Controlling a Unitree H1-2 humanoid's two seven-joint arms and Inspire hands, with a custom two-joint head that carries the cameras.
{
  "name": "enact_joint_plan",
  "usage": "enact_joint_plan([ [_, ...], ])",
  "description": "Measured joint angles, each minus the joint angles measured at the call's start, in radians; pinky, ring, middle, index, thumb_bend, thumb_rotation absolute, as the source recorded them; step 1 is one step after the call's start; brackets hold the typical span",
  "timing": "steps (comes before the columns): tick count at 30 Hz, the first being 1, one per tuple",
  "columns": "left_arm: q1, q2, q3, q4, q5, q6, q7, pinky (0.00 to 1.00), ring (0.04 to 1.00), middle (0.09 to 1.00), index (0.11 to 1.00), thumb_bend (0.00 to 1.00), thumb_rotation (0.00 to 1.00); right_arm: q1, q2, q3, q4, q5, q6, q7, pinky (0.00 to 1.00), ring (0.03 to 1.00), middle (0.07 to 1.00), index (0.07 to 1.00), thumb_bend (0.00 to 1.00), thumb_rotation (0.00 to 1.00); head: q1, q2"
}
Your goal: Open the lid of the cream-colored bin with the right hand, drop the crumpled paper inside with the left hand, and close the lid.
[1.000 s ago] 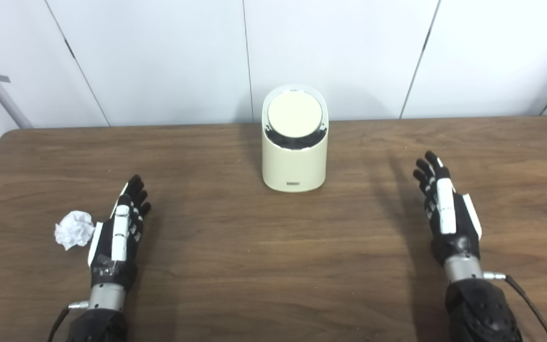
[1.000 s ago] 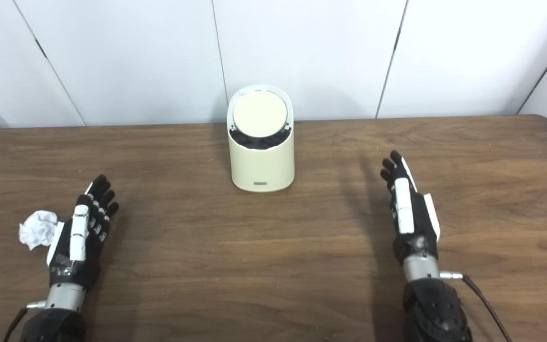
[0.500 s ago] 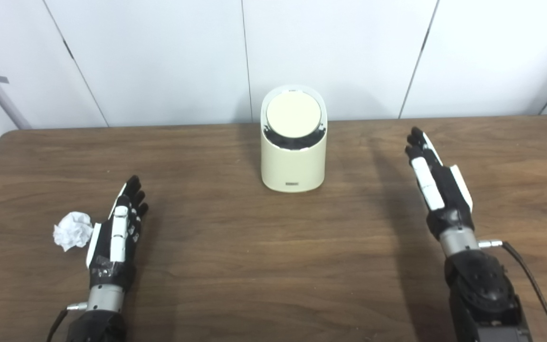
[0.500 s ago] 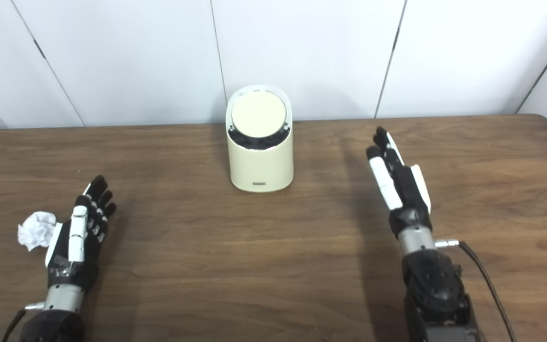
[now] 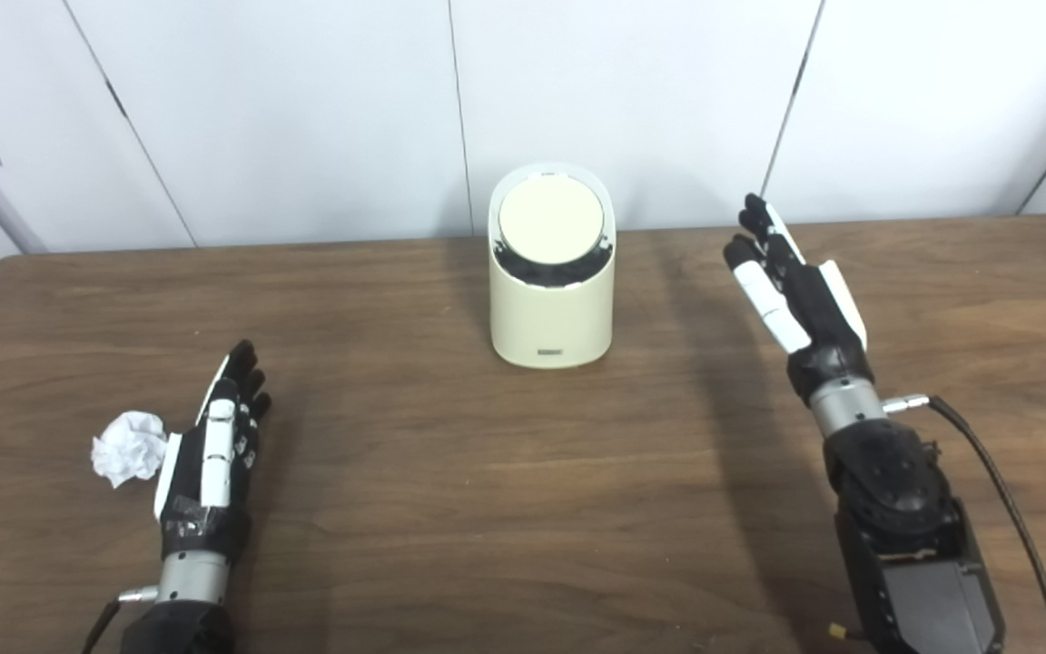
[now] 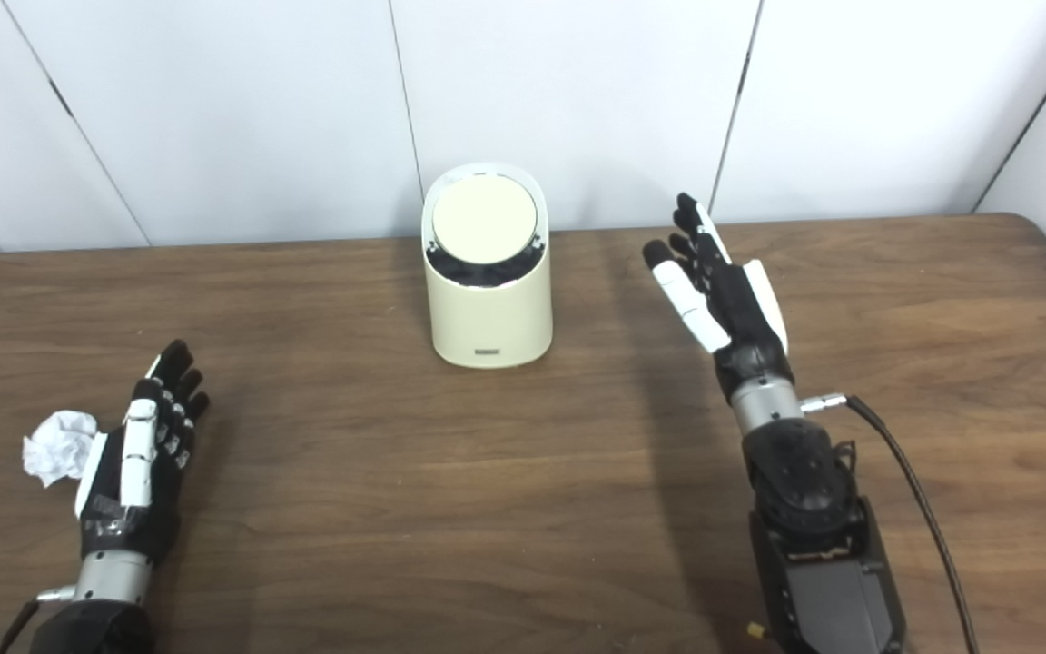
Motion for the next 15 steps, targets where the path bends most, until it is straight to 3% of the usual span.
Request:
enact_joint_plan([
  [10,0.001,-0.003,0.0,0.0,0.0,-0.001,0.001,1.0,1.0,0.995,0.981,0.41,0.92,-0.065,-0.029,0.038,-0.006,-0.084,0.077,0.027,0.82,0.907,0.958,0.955,0.67,0.85,0.0,-0.015],
  [15,0.002,-0.003,0.0,0.001,0.005,-0.008,0.001,1.0,1.0,0.996,0.981,0.4,0.94,-0.101,-0.033,0.061,0.003,-0.12,0.083,0.034,0.83,0.9,0.948,0.962,0.7,0.82,0.003,-0.023],
])
